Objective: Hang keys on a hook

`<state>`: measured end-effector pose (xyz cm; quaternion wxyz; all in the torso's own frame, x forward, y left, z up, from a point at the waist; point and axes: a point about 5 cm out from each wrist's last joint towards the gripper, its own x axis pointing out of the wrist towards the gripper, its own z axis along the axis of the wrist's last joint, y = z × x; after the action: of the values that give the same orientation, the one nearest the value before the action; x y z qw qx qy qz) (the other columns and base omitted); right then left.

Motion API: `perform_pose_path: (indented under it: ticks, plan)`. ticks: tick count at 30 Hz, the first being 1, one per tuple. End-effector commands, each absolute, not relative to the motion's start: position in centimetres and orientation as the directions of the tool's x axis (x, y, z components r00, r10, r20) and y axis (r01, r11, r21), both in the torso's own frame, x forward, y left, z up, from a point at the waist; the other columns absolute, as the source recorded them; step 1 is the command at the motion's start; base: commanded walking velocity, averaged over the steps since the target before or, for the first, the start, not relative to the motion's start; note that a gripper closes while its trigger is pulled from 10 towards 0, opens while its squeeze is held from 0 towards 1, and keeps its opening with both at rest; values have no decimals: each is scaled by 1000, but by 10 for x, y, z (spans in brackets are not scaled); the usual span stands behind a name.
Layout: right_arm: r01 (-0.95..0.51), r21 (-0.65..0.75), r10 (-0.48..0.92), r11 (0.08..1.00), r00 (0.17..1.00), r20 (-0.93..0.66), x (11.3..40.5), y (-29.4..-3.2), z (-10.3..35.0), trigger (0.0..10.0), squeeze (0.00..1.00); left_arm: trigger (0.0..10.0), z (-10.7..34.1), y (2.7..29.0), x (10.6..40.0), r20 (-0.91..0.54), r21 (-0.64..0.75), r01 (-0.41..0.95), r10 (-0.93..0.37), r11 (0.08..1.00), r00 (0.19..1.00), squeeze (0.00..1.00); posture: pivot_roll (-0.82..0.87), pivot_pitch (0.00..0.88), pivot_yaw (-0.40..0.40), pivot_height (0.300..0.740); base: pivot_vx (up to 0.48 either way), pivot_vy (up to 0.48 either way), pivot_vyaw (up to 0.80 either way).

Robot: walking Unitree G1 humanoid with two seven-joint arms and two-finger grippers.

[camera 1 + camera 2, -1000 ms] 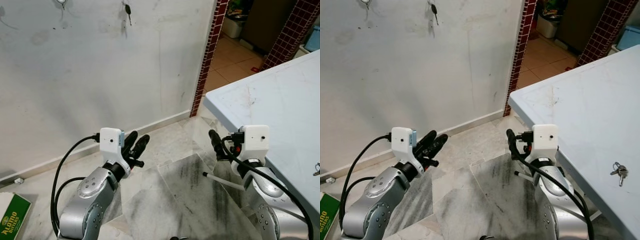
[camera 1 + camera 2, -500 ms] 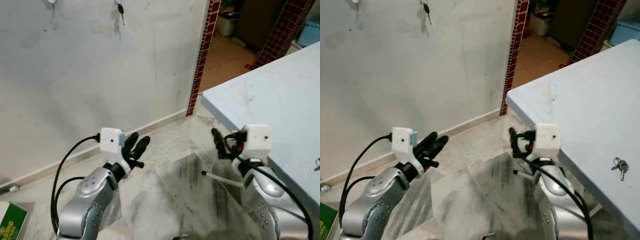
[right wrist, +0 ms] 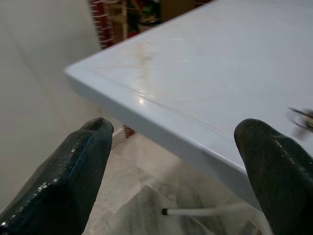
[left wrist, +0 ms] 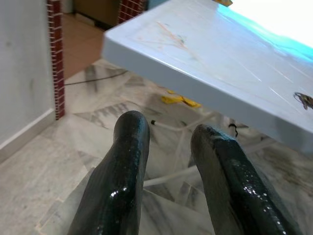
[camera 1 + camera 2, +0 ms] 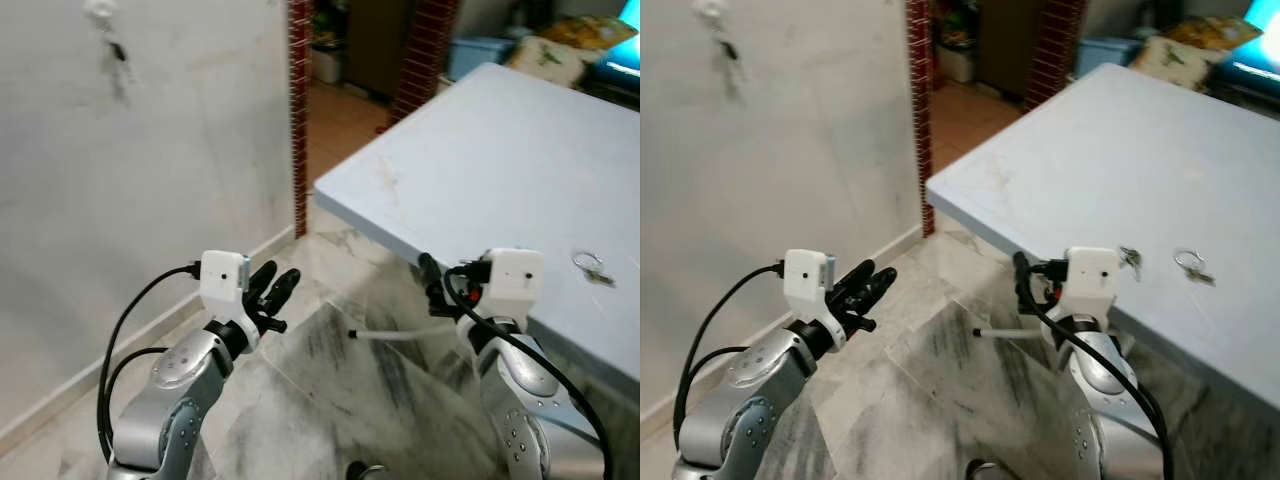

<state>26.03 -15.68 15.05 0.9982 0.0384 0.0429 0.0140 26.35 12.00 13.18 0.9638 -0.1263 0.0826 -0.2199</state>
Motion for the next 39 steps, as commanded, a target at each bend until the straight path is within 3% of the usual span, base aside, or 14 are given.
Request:
perform_pose_path:
  ticks: [1, 18, 32, 39]
  plan:
    - [-3, 67, 8, 998, 997, -76, 260, -162, 152, 10000, 0, 10000, 133, 114, 264, -103, -292, 421, -466, 859, 879, 0, -77, 116, 45, 740, 0, 0, -769]
    - [12, 51, -8, 999, 997, -72, 261, -163, 155, 10000, 0, 10000, 135, 120, 273, -104, -299, 370, -415, 880, 904, 0, -85, 125, 44, 740, 0, 0, -763]
    - [-3, 44, 6, 999, 998, -69, 262, -160, 157, 10000, 0, 10000, 137, 121, 278, -85, -301, 367, -408, 880, 909, 0, -94, 135, 38, 740, 0, 0, 0]
    - [-3, 39, 6, 999, 998, -67, 262, -161, 159, 10000, 0, 10000, 138, 115, 281, -74, -311, 382, -422, 871, 903, 0, -106, 133, 39, 740, 291, 0, 0]
